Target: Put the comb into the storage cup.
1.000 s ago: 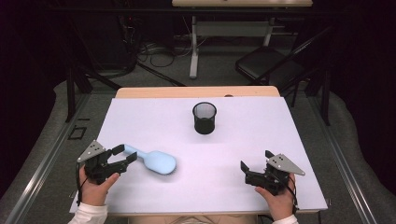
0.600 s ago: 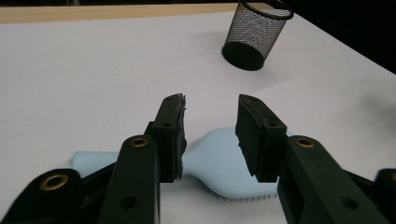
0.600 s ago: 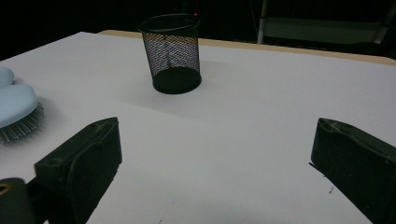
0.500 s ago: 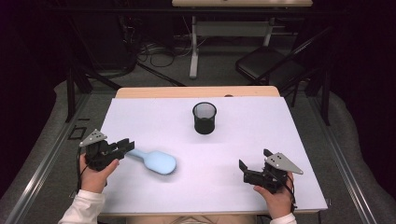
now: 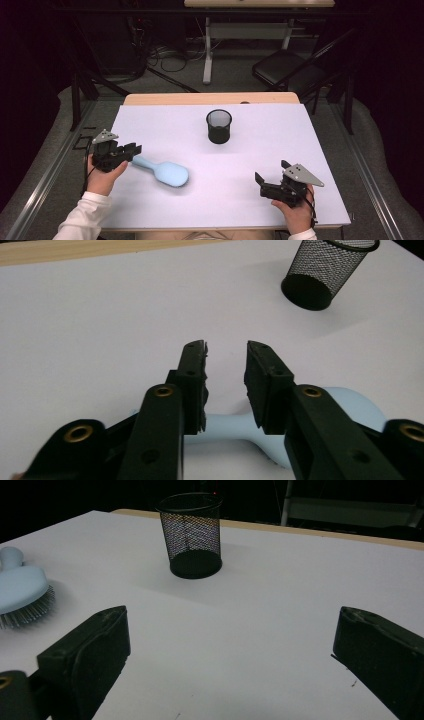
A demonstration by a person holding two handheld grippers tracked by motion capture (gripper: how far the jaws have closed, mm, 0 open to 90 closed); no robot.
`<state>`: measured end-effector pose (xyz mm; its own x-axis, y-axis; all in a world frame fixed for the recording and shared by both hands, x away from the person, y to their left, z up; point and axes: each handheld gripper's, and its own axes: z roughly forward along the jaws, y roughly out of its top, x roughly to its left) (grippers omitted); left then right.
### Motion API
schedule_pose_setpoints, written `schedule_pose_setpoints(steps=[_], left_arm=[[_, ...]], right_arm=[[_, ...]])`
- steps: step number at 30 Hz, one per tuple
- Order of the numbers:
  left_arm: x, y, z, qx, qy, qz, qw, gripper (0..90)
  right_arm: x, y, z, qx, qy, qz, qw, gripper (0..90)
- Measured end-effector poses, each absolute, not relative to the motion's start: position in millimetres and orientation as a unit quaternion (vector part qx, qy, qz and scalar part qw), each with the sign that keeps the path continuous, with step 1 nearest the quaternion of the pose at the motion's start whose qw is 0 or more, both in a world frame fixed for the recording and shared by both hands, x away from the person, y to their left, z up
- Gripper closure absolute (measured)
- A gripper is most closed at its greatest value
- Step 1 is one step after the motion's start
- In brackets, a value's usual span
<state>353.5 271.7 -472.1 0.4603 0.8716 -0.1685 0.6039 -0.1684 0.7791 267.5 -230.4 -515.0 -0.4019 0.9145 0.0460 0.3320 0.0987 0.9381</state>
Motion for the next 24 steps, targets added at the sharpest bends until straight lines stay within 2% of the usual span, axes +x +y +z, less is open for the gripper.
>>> schedule_pose_setpoints(steps=[11,24], left_arm=[[370,273,-477,0.754,0.507,0.167,0.382,86.8],[383,272,-486,0.760,0.531,0.169,0.334,90.0]], right_arm=[[269,-233,-516,0.466,0.678,0.486,0.295,1.6],[270,-233,-517,0.470,0.680,0.481,0.293,1.7]])
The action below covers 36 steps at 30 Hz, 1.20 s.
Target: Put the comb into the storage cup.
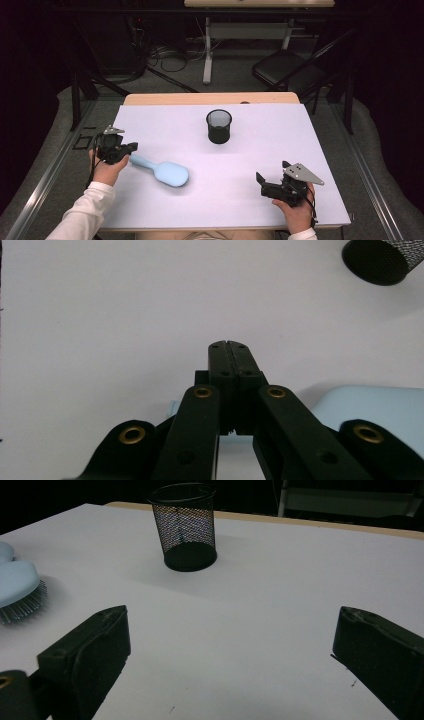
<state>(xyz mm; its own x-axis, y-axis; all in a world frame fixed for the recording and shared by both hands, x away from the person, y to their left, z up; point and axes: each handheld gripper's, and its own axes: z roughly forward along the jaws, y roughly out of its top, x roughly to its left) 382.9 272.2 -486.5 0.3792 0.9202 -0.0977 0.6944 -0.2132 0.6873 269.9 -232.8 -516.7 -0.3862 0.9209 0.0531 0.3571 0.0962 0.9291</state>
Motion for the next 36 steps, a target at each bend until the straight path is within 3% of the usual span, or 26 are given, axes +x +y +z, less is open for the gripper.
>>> schedule_pose_setpoints(steps=[36], left_arm=[[417,256,-521,0.792,0.543,0.155,0.231,90.0]], right_arm=[[270,-234,-517,0.472,0.681,0.478,0.290,2.2]])
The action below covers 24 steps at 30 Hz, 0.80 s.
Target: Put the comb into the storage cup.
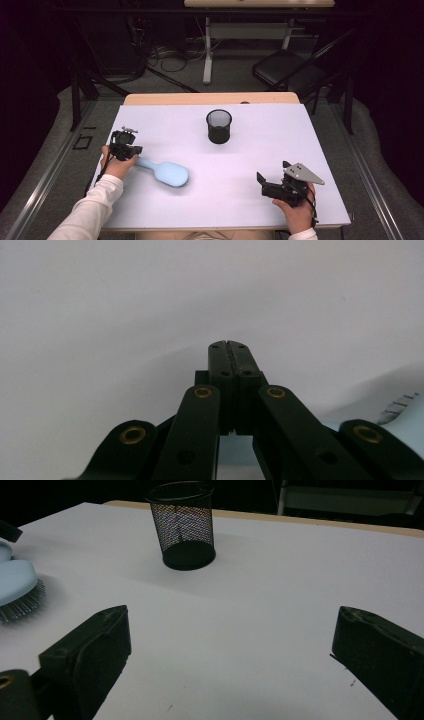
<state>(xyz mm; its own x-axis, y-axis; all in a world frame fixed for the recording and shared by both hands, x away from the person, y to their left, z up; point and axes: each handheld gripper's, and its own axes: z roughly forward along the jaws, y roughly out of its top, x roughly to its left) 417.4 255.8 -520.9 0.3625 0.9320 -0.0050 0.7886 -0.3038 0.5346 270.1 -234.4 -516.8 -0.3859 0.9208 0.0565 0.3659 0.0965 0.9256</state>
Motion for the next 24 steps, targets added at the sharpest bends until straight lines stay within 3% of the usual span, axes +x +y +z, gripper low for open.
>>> schedule_pose_setpoints(steps=[24], left_arm=[[425,249,-534,0.805,0.540,0.150,0.195,90.0]], right_arm=[[270,-236,-517,0.474,0.681,0.480,0.287,2.3]])
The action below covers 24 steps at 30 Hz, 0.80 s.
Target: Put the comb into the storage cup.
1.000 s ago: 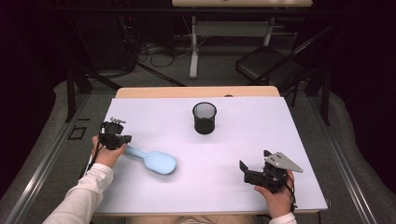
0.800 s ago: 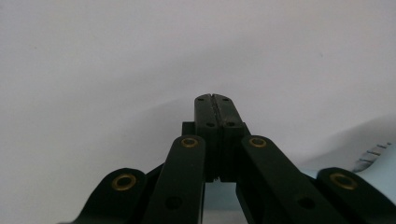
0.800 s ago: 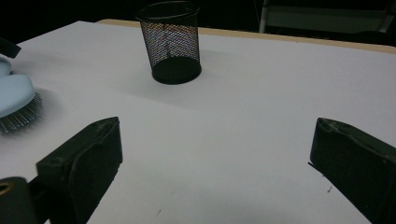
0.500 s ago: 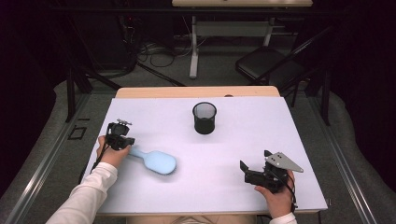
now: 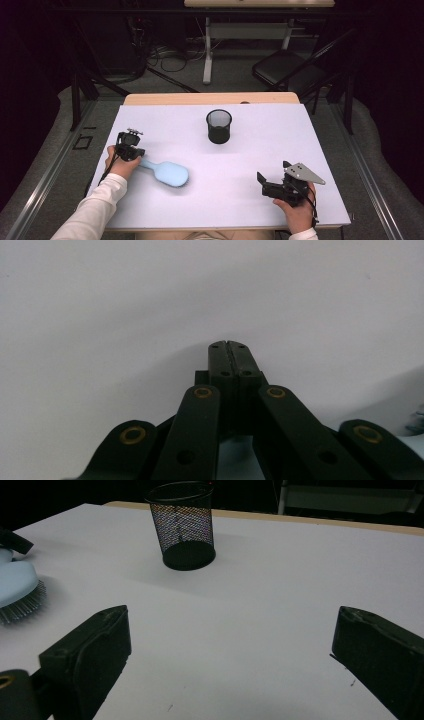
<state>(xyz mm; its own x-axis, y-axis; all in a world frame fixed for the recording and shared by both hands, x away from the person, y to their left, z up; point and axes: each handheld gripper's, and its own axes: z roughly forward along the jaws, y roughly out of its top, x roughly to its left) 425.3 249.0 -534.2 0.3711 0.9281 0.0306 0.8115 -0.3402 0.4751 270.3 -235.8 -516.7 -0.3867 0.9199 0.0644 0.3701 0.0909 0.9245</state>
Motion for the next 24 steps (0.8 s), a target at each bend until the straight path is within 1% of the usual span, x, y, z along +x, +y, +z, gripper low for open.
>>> schedule_pose_setpoints(steps=[24], left_arm=[[420.7,256.5,-533.3,0.817,0.533,0.136,0.176,90.0]], right_arm=[[270.2,-236.2,-517.0,0.473,0.678,0.483,0.288,3.6]])
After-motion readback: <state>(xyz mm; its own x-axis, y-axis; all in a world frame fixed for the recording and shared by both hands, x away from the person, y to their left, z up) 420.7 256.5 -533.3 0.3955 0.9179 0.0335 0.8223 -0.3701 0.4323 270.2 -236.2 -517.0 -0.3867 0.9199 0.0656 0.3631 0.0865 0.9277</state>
